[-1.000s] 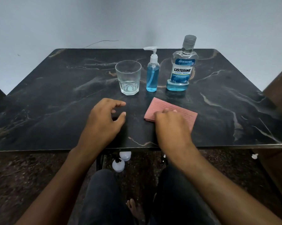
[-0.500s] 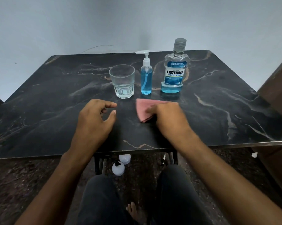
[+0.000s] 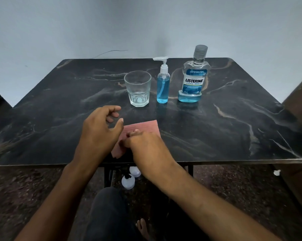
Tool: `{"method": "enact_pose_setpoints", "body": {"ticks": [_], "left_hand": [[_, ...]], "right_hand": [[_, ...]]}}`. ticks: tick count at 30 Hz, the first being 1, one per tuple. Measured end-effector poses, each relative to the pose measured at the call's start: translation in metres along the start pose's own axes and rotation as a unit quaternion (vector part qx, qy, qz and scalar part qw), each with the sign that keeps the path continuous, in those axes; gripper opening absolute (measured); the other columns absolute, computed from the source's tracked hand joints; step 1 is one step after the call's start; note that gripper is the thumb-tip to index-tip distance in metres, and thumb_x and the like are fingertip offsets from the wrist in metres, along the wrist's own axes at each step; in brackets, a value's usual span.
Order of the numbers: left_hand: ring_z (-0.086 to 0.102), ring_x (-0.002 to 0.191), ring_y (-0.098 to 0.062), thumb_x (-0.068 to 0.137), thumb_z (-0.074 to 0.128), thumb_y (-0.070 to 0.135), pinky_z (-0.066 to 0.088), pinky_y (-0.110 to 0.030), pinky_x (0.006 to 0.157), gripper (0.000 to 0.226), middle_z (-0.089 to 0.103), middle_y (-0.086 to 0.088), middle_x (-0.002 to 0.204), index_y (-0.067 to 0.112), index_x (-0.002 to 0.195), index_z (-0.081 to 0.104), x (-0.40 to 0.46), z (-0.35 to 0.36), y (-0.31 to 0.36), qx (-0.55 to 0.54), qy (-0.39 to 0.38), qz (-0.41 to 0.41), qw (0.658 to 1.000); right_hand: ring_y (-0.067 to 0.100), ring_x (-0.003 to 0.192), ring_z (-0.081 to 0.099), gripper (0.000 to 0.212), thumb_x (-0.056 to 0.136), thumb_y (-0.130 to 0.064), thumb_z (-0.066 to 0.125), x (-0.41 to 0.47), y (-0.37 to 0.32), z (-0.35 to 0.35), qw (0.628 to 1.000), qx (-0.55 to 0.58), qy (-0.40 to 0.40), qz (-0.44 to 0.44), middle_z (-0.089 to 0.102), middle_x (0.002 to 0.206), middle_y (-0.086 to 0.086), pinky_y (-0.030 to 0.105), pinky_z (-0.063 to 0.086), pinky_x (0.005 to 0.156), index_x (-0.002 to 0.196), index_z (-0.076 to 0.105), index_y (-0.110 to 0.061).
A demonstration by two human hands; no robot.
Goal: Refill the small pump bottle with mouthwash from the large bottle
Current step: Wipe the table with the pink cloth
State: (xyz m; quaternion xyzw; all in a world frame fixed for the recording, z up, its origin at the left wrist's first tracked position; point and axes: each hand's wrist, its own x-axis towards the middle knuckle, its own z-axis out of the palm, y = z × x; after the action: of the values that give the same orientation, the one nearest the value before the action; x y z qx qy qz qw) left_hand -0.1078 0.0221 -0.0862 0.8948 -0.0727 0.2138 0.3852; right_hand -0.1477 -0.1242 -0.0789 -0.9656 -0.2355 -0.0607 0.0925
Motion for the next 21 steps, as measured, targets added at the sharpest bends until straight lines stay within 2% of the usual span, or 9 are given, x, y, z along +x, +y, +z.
{"method": "enact_pose_setpoints", "body": {"ticks": [3,7,10,12,16,19,21], "left_hand": [[0.062,0.088,-0.009,0.089,0.072,0.014,0.042,-0.01,0.08,0.03,0.066,0.008,0.1,0.024,0.118,0.069,0.002,-0.001,-0.004,0.003,-0.006,-0.004,1.0],[0.062,0.089,-0.007,0.09,0.072,0.017,0.044,-0.012,0.079,0.029,0.065,0.01,0.101,0.027,0.118,0.069,0.004,0.003,-0.005,-0.006,-0.011,-0.004,1.0],[0.061,0.091,-0.004,0.091,0.072,0.018,0.043,-0.011,0.078,0.029,0.064,0.011,0.102,0.026,0.119,0.069,0.004,0.006,-0.005,-0.004,-0.009,-0.001,1.0],[0.06,0.091,-0.002,0.091,0.072,0.018,0.042,-0.009,0.078,0.029,0.063,0.011,0.103,0.026,0.118,0.069,0.003,0.007,-0.005,-0.005,-0.01,-0.002,1.0],[0.06,0.092,-0.003,0.091,0.072,0.019,0.042,-0.009,0.078,0.029,0.064,0.012,0.104,0.028,0.119,0.068,0.001,0.009,-0.004,-0.01,-0.014,-0.002,1.0],[0.061,0.092,-0.007,0.09,0.071,0.017,0.043,-0.009,0.08,0.032,0.065,0.008,0.106,0.025,0.121,0.067,0.002,0.009,-0.003,-0.02,-0.002,-0.004,1.0],[0.061,0.092,-0.01,0.09,0.072,0.014,0.041,-0.007,0.08,0.035,0.066,0.006,0.106,0.021,0.123,0.067,0.004,0.008,-0.003,-0.015,0.011,0.001,1.0]], "right_hand": [[0.022,0.103,0.066,0.035,0.085,-0.011,0.064,-0.009,0.018,-0.01,0.999,0.01,-0.004,0.047,0.071,0.113,-0.001,0.034,0.055,0.084,0.116,0.071,-0.026],[0.025,0.103,0.068,0.039,0.087,-0.007,0.059,-0.034,0.054,-0.031,0.986,-0.018,-0.005,0.165,0.072,0.115,0.005,0.036,0.055,0.092,0.119,0.071,-0.025],[0.03,0.1,0.067,0.043,0.086,-0.002,0.054,-0.056,0.084,-0.047,0.961,-0.021,0.006,0.274,0.071,0.114,0.01,0.036,0.055,0.091,0.115,0.074,-0.027],[0.032,0.098,0.067,0.045,0.084,0.0,0.054,-0.06,0.09,-0.049,0.955,-0.021,0.021,0.296,0.073,0.108,0.011,0.038,0.054,0.089,0.112,0.075,-0.027],[0.03,0.104,0.066,0.045,0.085,0.002,0.053,-0.041,0.066,-0.029,0.965,0.042,0.047,0.256,0.073,0.11,0.01,0.04,0.053,0.095,0.115,0.074,-0.024],[0.028,0.106,0.063,0.043,0.085,0.001,0.055,-0.011,0.033,-0.008,0.987,0.069,0.036,0.138,0.07,0.11,0.007,0.037,0.053,0.091,0.116,0.072,-0.023],[0.026,0.113,0.058,0.041,0.087,-0.003,0.054,0.005,0.015,0.001,0.997,0.051,0.017,0.049,0.065,0.119,0.006,0.036,0.048,0.088,0.12,0.069,-0.022]]}}
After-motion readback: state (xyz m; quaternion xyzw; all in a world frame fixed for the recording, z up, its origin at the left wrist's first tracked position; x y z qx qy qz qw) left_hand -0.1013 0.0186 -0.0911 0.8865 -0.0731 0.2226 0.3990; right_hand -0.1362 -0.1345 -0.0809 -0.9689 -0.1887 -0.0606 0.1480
